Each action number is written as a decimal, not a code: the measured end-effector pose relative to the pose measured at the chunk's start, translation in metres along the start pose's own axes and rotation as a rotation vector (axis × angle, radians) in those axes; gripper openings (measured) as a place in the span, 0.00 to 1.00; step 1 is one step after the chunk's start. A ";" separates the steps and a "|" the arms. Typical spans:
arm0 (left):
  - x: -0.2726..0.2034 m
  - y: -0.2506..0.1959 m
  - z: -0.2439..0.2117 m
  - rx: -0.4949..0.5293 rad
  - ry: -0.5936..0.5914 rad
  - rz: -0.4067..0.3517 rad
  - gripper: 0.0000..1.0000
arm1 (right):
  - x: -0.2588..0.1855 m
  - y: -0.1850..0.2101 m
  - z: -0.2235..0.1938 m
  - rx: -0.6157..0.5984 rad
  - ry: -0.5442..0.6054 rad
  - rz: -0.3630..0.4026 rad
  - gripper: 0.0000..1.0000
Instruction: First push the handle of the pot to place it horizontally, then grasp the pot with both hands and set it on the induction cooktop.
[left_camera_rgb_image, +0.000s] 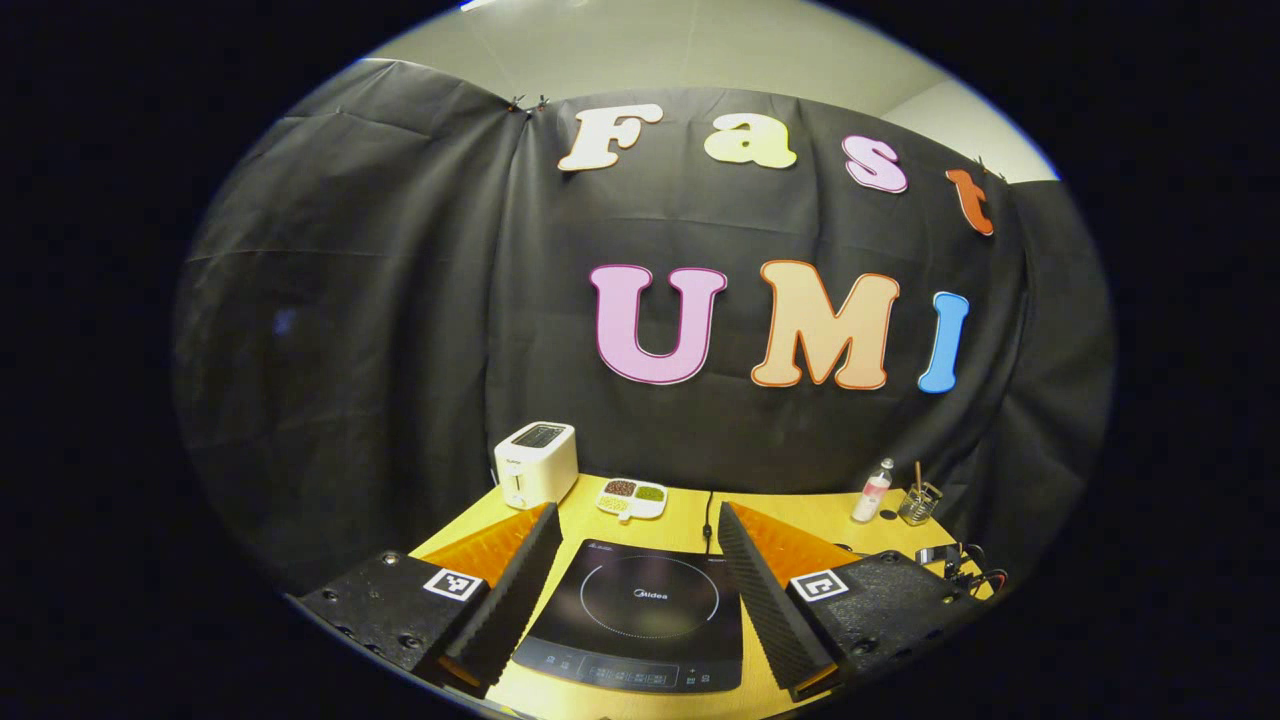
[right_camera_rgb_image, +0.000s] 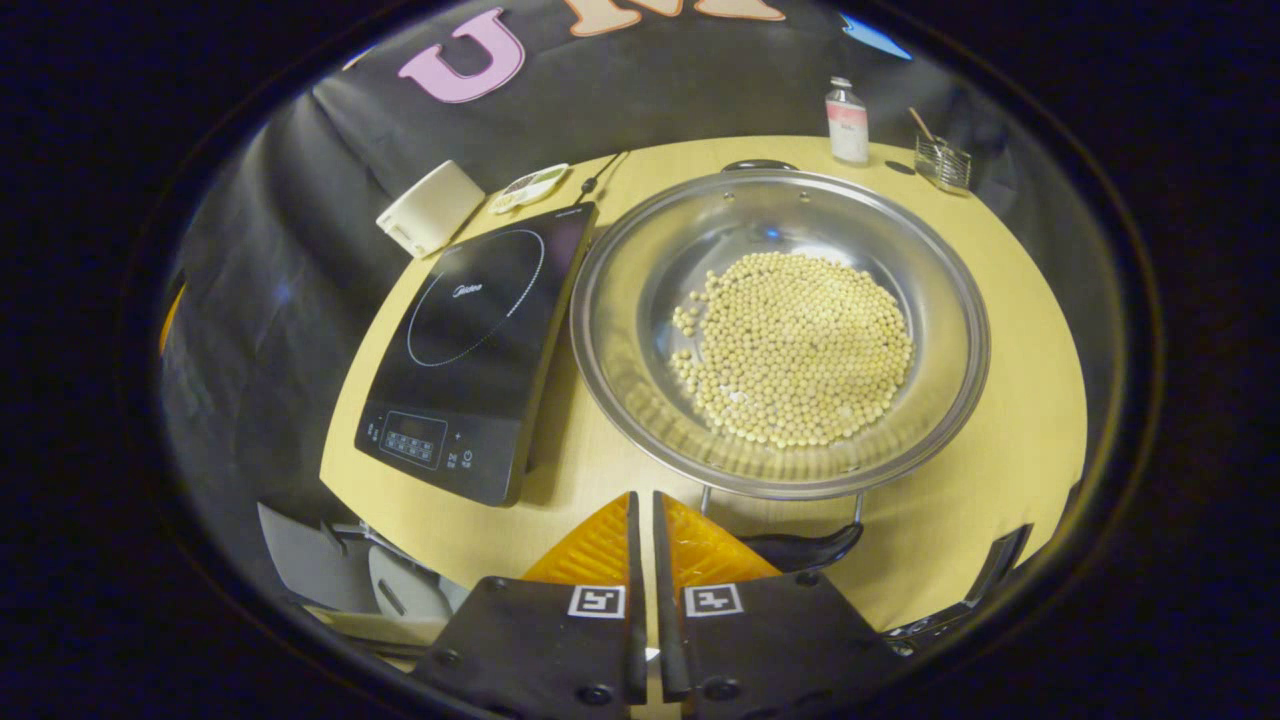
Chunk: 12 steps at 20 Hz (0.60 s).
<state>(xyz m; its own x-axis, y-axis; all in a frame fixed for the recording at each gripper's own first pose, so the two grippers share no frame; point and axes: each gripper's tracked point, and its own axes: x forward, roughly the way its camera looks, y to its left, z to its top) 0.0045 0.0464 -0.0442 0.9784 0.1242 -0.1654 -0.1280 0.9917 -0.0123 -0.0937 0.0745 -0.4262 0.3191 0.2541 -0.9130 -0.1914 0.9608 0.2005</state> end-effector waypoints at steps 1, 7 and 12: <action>0.003 -0.004 0.000 0.002 0.007 -0.011 0.96 | 0.001 -0.001 0.000 0.004 0.004 0.004 0.06; 0.023 -0.035 -0.001 0.010 0.033 -0.089 0.93 | -0.004 -0.023 -0.002 0.007 0.011 -0.044 0.07; 0.024 -0.057 -0.003 -0.001 0.035 -0.137 0.94 | -0.013 -0.050 -0.006 0.072 -0.011 -0.085 0.07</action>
<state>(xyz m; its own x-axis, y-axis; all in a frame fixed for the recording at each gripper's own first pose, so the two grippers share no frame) 0.0348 -0.0071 -0.0509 0.9804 -0.0132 -0.1964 0.0058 0.9993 -0.0378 -0.0941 0.0226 -0.4264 0.3418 0.1721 -0.9239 -0.0960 0.9843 0.1478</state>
